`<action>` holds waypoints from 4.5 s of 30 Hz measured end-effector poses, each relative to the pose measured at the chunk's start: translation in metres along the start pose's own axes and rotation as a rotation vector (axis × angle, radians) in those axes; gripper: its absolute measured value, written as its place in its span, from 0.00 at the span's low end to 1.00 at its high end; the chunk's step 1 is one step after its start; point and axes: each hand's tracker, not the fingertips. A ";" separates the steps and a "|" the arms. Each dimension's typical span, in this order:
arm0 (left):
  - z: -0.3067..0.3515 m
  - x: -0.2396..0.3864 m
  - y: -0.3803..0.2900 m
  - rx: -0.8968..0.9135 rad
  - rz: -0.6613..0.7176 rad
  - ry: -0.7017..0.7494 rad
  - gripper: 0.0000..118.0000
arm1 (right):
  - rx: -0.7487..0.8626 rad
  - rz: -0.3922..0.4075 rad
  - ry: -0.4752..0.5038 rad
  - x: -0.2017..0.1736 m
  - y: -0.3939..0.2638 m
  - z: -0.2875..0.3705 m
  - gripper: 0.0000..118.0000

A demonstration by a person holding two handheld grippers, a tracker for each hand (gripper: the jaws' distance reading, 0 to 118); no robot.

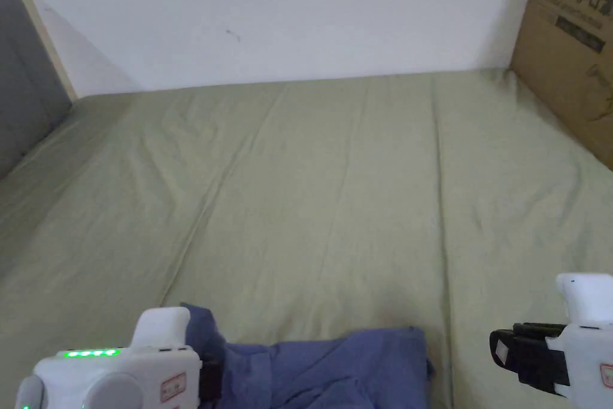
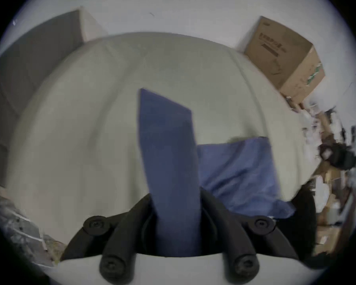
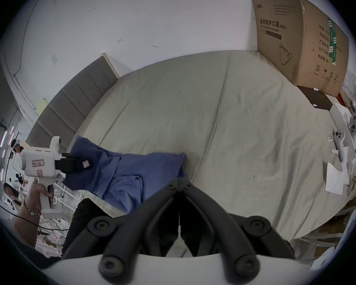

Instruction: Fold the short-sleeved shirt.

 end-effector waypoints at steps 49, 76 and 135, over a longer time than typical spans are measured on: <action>-0.099 0.141 0.017 -0.218 0.138 -0.652 0.01 | 0.113 -0.172 -0.008 0.049 -0.014 0.037 0.00; -0.039 -0.064 -0.020 0.024 0.372 -0.668 0.05 | -0.411 -0.077 0.300 0.036 -0.052 -0.132 0.00; 0.013 -0.295 0.076 -0.068 -0.214 0.605 0.87 | -0.128 -0.158 0.140 0.005 0.007 -0.038 0.00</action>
